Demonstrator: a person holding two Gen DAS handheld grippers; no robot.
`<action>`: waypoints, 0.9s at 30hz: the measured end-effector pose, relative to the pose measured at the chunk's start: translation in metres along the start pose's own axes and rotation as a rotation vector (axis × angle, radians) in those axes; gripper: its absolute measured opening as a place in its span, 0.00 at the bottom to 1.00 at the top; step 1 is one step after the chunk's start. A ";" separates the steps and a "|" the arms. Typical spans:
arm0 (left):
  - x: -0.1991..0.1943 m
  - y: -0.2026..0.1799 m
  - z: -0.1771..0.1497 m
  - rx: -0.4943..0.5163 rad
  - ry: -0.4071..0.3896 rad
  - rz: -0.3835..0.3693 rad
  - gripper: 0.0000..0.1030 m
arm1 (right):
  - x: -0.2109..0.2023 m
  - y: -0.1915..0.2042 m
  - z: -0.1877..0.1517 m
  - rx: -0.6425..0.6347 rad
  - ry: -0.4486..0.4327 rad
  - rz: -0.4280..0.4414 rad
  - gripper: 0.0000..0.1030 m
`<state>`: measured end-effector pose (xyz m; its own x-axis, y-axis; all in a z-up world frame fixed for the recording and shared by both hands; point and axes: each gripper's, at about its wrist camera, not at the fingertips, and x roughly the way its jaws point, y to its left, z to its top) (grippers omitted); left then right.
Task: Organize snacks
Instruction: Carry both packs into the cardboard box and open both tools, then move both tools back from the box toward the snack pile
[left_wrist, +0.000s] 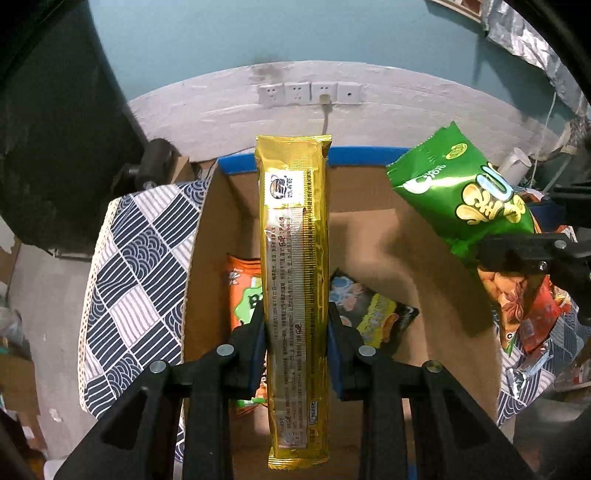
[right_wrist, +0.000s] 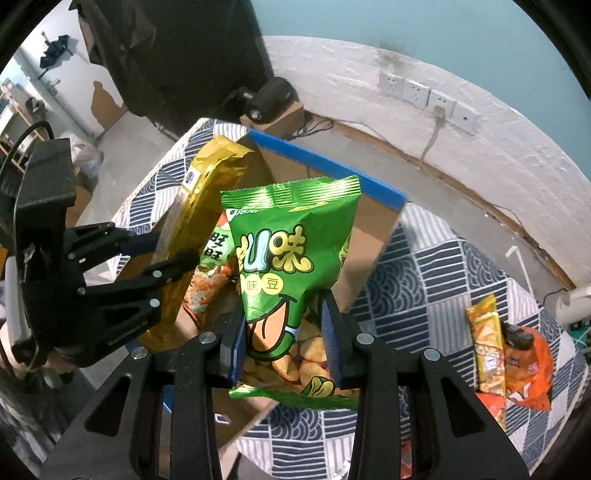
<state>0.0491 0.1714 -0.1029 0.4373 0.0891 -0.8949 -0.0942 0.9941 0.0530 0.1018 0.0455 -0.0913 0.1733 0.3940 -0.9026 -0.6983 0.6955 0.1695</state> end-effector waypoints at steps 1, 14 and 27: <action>0.001 0.002 -0.001 -0.002 0.002 0.000 0.28 | 0.003 0.002 0.002 0.001 0.005 0.004 0.33; 0.001 0.005 -0.001 -0.007 0.006 0.032 0.50 | 0.008 0.010 -0.002 -0.021 0.002 0.013 0.53; -0.016 -0.026 0.006 0.043 -0.016 0.003 0.60 | -0.022 -0.017 -0.027 0.021 -0.039 -0.020 0.60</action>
<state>0.0502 0.1447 -0.0869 0.4516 0.0925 -0.8874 -0.0570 0.9956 0.0748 0.0911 0.0094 -0.0847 0.2142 0.4032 -0.8897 -0.6796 0.7157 0.1608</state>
